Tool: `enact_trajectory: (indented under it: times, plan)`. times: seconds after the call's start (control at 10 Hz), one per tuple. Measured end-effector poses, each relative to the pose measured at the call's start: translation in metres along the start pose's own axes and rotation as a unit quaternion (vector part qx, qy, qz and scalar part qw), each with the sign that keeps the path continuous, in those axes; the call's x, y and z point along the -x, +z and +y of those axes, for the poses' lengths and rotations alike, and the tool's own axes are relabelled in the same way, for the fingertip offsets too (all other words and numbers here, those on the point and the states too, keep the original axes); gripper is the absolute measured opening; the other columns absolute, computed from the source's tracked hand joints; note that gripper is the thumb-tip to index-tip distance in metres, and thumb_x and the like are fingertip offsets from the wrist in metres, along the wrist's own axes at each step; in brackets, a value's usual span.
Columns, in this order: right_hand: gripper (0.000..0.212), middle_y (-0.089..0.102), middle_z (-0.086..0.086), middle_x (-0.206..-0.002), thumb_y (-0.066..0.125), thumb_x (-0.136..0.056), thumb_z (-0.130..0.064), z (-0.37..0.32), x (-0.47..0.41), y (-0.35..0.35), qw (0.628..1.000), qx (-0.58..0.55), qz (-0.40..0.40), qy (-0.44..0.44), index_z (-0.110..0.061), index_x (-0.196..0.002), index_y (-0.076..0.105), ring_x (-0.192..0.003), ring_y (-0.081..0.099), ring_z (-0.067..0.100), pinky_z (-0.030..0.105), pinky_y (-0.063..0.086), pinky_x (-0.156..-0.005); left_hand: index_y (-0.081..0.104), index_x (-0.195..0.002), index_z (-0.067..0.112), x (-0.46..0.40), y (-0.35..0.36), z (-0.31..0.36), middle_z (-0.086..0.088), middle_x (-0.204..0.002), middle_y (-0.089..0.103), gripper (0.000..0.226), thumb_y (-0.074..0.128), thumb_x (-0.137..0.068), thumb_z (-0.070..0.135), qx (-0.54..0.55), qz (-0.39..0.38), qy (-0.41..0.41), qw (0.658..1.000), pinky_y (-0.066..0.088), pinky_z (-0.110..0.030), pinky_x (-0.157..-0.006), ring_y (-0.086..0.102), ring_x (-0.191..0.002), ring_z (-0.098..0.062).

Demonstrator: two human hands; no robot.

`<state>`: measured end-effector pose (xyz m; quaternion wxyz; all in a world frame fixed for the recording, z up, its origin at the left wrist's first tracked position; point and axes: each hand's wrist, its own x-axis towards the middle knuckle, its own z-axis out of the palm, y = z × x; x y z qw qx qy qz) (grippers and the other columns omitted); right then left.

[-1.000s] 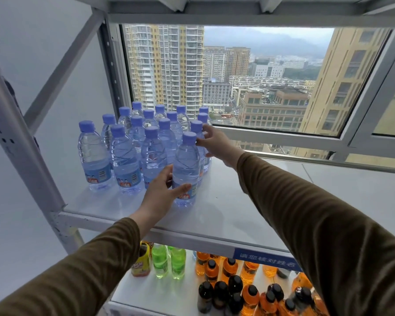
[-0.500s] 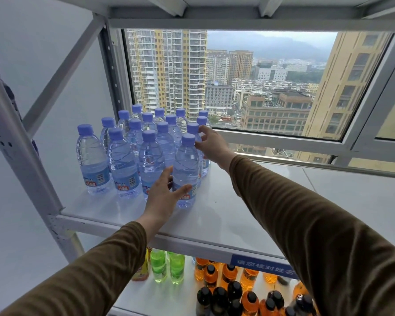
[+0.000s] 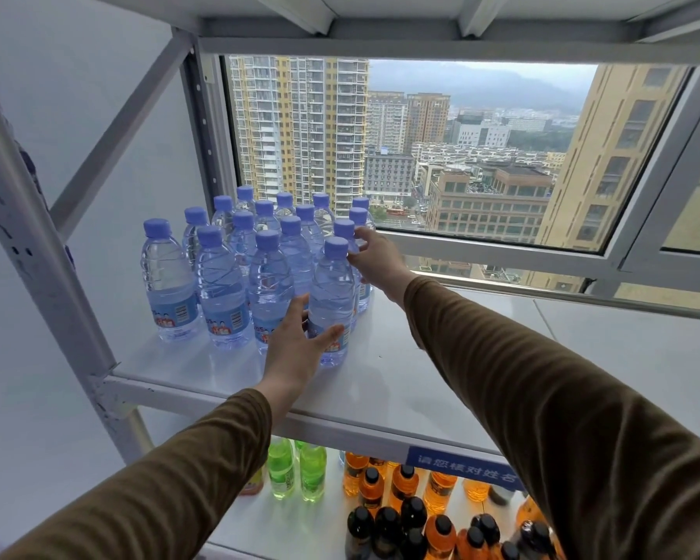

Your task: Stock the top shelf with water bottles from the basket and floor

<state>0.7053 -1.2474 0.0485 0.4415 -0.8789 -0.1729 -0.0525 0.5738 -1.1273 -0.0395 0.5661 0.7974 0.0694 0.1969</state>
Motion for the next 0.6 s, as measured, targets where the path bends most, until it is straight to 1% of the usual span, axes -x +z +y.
enact_trajectory:
  times: [0.1, 0.2, 0.3, 0.4, 0.5, 0.6]
  plan:
    - [0.049, 0.067, 0.011, -0.133, 0.068, -0.097, -0.030, 0.001, 0.000, 0.001, 1.000, -0.015, -0.003, 0.006, -0.019, -0.143, 0.055, -0.114, 0.067, 0.031, 0.054, 0.057, -0.097, 0.048, -0.140, 0.024, 0.002, -0.001, 0.000, 0.004, -0.123, 0.060, 0.062, 0.079, -0.085, 0.025, 0.001, -0.004, -0.004, 1.000, 0.044, -0.026, -0.092, 0.057, -0.109, -0.012]
    - [0.050, 0.066, 0.009, -0.124, 0.070, -0.097, -0.032, 0.003, 0.005, -0.001, 0.997, -0.067, -0.004, 0.025, -0.015, -0.142, 0.057, -0.111, 0.065, 0.028, 0.054, 0.058, -0.097, 0.048, -0.141, 0.023, 0.003, -0.005, -0.001, 0.001, -0.129, 0.061, 0.064, 0.079, -0.085, 0.024, -0.014, -0.014, -0.013, 1.000, 0.045, -0.029, -0.098, 0.057, -0.113, -0.013]
    - [0.058, 0.066, 0.013, -0.126, 0.071, -0.095, -0.041, 0.012, 0.014, -0.003, 0.997, -0.075, 0.005, 0.033, -0.015, -0.144, 0.054, -0.113, 0.065, 0.029, 0.049, 0.056, -0.099, 0.050, -0.141, 0.020, 0.002, -0.011, -0.006, -0.005, -0.138, 0.060, 0.065, 0.080, -0.084, 0.026, -0.028, -0.023, -0.027, 0.999, 0.045, -0.035, -0.106, 0.057, -0.125, -0.019]
    - [0.054, 0.065, 0.014, -0.127, 0.069, -0.097, -0.041, 0.019, 0.031, -0.006, 0.998, -0.043, 0.016, 0.044, -0.012, -0.140, 0.056, -0.112, 0.064, 0.027, 0.046, 0.054, -0.098, 0.050, -0.142, 0.016, 0.003, -0.018, -0.009, -0.007, -0.140, 0.058, 0.067, 0.080, -0.083, 0.028, -0.034, -0.040, -0.034, 0.998, 0.044, -0.035, -0.104, 0.056, -0.128, -0.022]
    - [0.046, 0.065, 0.013, -0.130, 0.067, -0.098, -0.033, 0.030, 0.051, -0.008, 0.999, 0.013, 0.019, 0.047, -0.009, -0.137, 0.058, -0.116, 0.063, 0.028, 0.044, 0.052, -0.100, 0.052, -0.139, 0.018, 0.002, -0.026, -0.012, -0.004, -0.133, 0.062, 0.066, 0.081, -0.082, 0.036, -0.056, -0.056, -0.023, 0.997, 0.047, -0.035, -0.099, 0.060, -0.120, -0.021]
    - [0.044, 0.062, 0.012, -0.135, 0.065, -0.099, -0.027, 0.035, 0.079, -0.007, 0.991, 0.107, -0.006, 0.076, -0.010, -0.139, 0.057, -0.122, 0.059, 0.029, 0.037, 0.047, -0.102, 0.053, -0.136, 0.019, 0.002, -0.036, -0.013, 0.000, -0.123, 0.064, 0.068, 0.081, -0.079, 0.042, -0.088, -0.081, -0.018, 0.993, 0.048, -0.031, -0.090, 0.062, -0.109, -0.017]
